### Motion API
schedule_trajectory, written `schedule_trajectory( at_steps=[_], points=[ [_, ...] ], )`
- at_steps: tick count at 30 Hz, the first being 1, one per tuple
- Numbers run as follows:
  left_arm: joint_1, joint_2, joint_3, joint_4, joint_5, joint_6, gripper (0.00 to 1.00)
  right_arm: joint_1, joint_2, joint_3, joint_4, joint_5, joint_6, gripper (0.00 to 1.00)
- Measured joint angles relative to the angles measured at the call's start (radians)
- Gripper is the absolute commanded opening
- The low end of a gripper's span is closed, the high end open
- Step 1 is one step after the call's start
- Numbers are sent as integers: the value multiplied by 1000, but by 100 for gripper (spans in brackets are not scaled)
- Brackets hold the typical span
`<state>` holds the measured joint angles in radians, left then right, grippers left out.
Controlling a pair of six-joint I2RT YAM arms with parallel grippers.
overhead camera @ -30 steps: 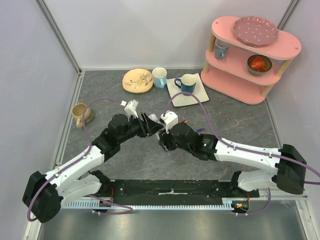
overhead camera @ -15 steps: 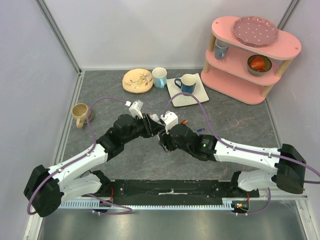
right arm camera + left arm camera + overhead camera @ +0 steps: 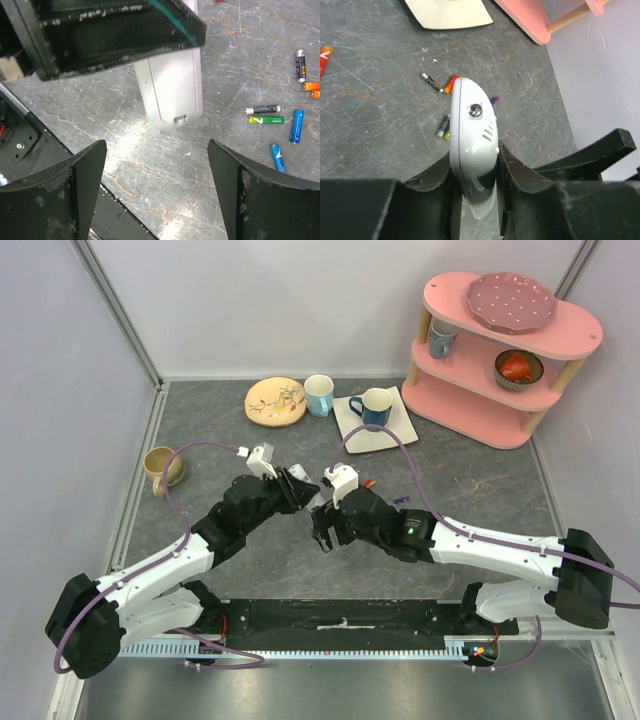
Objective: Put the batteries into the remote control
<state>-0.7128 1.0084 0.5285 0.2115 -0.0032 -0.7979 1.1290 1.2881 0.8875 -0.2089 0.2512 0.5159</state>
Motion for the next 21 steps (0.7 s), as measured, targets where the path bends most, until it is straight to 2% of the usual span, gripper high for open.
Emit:
schedule_trajectory(
  at_steps=[5, 11, 15, 21],
  points=[
    [0, -35, -47, 67, -89, 0, 2, 0, -66, -3, -24, -2, 46, 98],
    [0, -111, -170, 243, -101, 6, 2, -7, -220, -79, -17, 81, 128, 98],
    [0, -113, -222, 338, -100, 5, 2, -28, -321, -186, 24, 150, 225, 98],
    [-2, -43, -410, 688, -122, -19, 2, -41, -467, -387, 177, 193, 317, 91]
  ],
)
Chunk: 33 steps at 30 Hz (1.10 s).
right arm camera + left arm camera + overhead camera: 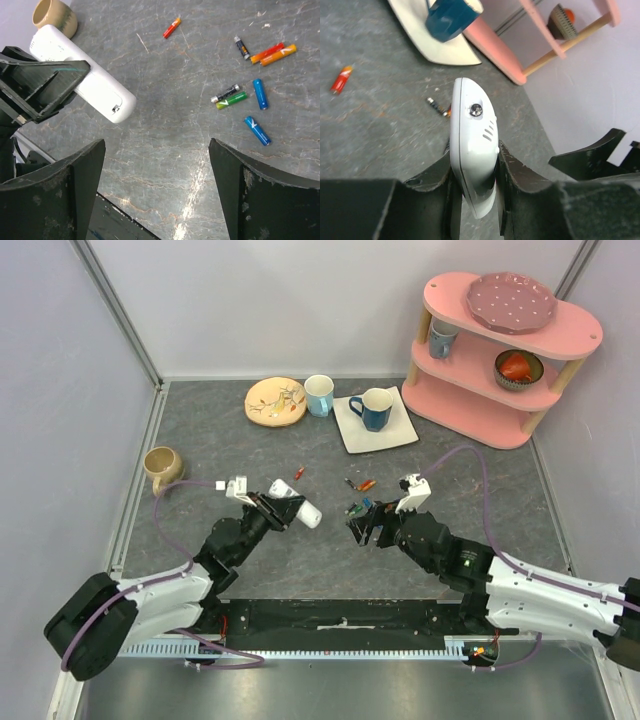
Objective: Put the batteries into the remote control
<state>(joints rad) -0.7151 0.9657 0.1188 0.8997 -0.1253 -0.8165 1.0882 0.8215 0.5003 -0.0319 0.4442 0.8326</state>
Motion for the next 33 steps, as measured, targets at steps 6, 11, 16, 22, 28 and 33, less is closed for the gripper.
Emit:
schedule_trajectory(
  at_steps=[6, 11, 16, 22, 28, 33],
  points=[
    [-73, 119, -48, 156, -103, 36, 2, -7, 54, -17, 47, -53, 5, 90],
    [-108, 273, -47, 319, -166, 123, 2, -8, 116, -17, 55, -61, 22, 89],
    [-135, 510, -29, 363, -184, 183, 2, -52, 127, -71, 177, -79, 92, 81],
    [-146, 592, 11, 394, -188, 211, 2, -133, 188, -93, 230, -171, 127, 80],
    [-147, 591, 12, 397, -188, 230, 2, -151, 259, -93, 275, -266, 124, 78],
    [-147, 541, 5, 386, -188, 228, 2, -159, 300, -76, 284, -321, 50, 98]
  ],
)
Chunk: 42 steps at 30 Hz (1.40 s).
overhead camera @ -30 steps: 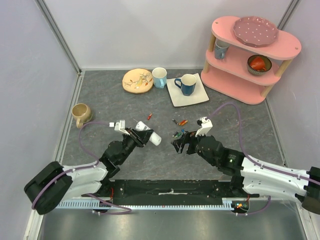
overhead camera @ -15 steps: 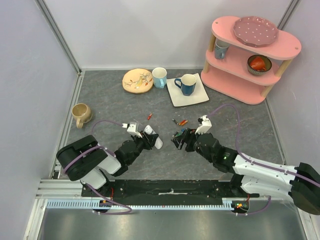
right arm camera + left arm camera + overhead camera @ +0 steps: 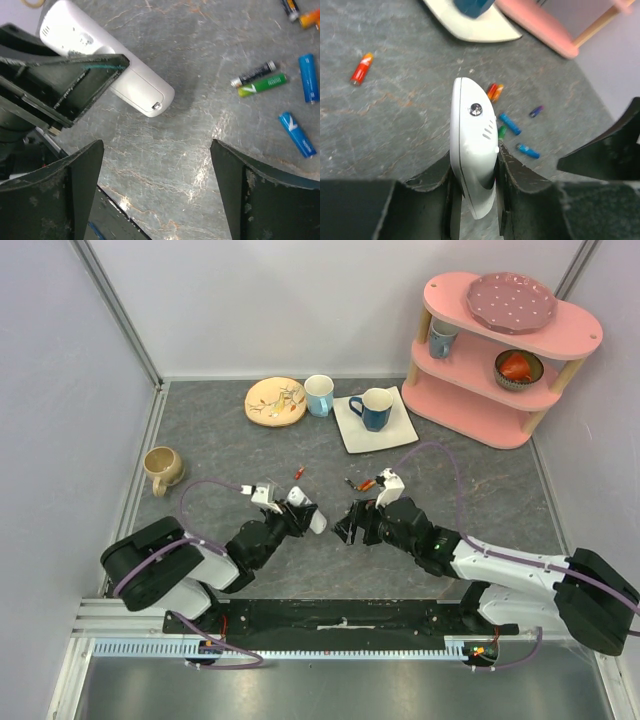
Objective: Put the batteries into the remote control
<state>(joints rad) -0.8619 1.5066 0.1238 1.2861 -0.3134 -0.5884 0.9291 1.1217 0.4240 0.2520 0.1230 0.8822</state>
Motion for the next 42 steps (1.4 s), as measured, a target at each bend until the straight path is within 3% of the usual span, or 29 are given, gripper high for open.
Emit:
schedule_trajectory(
  at_steps=[5, 10, 15, 22, 36, 42],
  points=[
    [0, -221, 16, -60, 10, -61, 2, 3, -14, 92, -66, -31, -161, 98],
    [0, -419, 227, -403, 86, -86, 2, 20, -83, 157, -151, -35, -301, 98],
    [0, -438, 336, -645, 167, -103, 2, 62, -100, 210, -216, 0, -392, 98],
    [0, -425, 356, -885, 239, -122, 2, 88, -96, 286, -304, 91, -476, 98],
    [0, -427, 358, -940, 269, -159, 2, 89, 17, 327, -335, 41, -505, 98],
    [0, -434, 358, -938, 269, -177, 2, 90, 50, 327, -310, 3, -494, 89]
  ],
)
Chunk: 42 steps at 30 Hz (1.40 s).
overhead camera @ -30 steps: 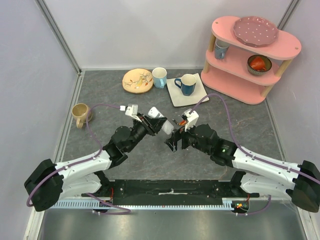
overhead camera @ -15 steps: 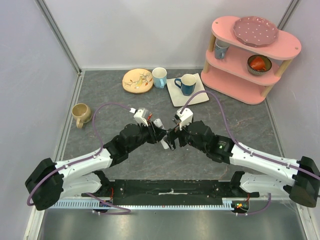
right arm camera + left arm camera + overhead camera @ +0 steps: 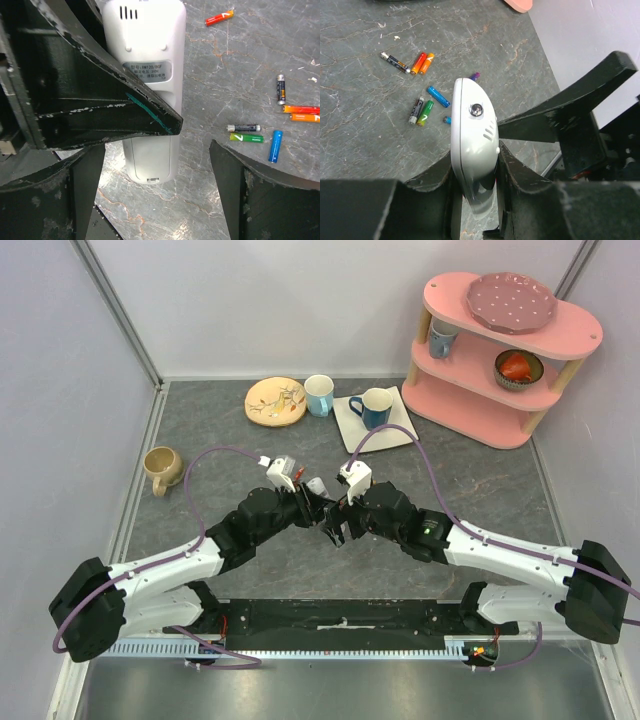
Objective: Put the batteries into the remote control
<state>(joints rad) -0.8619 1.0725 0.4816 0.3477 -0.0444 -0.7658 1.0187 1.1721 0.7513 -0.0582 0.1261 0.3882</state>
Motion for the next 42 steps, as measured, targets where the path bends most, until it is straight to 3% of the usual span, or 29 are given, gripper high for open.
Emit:
schedule_trajectory(
  at_steps=[5, 9, 15, 19, 30, 42],
  points=[
    [0, -15, 0, 8, -2, -15, 2, 0, 30, -4, 15, -14, 10, 75],
    [0, -28, 0, 7, -2, -30, 2, 0, 41, -9, 34, -18, 10, 56],
    [0, -39, 0, -3, -9, -40, 11, 3, 47, -10, 51, -39, -3, 37],
    [0, -42, 0, -5, -13, -42, 30, 3, 45, -16, 65, -42, -12, 33],
    [0, -82, -31, 70, -17, -60, 48, 5, 5, -26, 72, -47, -45, 30],
    [0, -87, -39, 126, -40, -60, 47, 5, 0, -26, 57, -58, -51, 28]
  ],
)
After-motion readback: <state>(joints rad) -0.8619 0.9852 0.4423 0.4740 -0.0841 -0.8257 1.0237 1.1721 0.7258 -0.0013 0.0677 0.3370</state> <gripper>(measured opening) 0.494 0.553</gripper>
